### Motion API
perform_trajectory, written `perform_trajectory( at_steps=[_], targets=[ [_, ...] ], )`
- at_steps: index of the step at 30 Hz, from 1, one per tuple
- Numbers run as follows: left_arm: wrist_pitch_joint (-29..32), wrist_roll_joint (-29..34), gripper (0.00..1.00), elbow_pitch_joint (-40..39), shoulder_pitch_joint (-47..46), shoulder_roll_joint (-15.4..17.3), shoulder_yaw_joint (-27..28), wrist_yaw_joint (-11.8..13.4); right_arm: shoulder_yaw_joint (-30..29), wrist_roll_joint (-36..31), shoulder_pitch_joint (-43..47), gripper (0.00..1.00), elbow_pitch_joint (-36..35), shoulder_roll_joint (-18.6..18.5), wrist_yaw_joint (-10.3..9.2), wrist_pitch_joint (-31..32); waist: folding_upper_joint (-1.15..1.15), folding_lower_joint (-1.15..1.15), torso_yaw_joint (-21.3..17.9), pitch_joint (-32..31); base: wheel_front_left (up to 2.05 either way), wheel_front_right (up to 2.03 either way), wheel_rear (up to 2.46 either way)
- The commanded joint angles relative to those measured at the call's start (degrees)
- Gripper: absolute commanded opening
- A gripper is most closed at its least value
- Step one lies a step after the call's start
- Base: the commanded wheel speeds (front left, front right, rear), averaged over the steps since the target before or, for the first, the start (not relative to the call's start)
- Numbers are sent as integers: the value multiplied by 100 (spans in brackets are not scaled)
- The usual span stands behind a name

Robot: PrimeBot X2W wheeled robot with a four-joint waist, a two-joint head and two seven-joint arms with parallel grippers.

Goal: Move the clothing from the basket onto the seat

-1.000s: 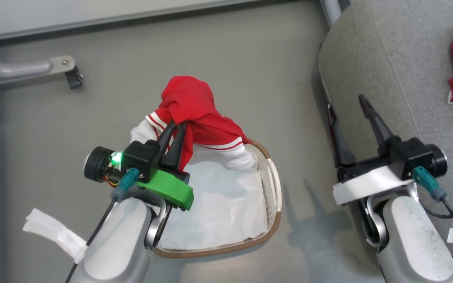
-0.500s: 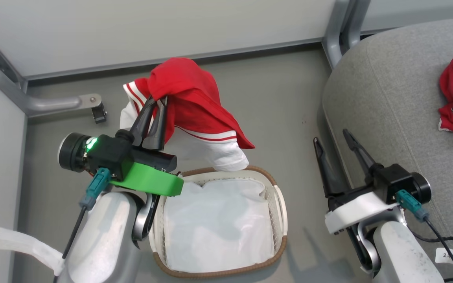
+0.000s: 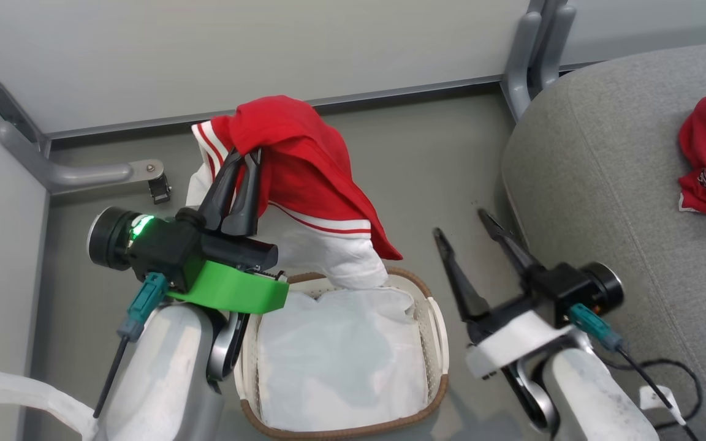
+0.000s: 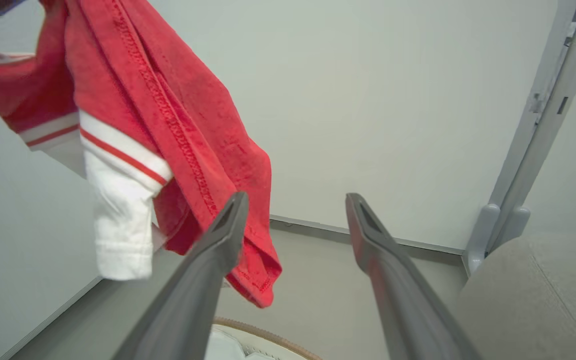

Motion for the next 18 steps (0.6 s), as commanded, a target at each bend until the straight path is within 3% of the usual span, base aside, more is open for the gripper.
perform_trajectory(
  at_steps=[1,10,18],
  targets=[
    [-3,18,0,-37,77,-16,-10,-18,146,45,-143,100,-63,-37,-8,-28,0,0,18,31,0,0,0],
    [-3,-33,0,30,37,-56,-91,-51,1403,227,-1069,100,-75,-133,-8,-28,0,0,110,124,0,0,0],
    [-2,-129,0,31,-22,-73,-260,-60,1749,-28,-1703,100,683,-71,-8,-28,0,0,265,172,0,0,0]
  ],
)
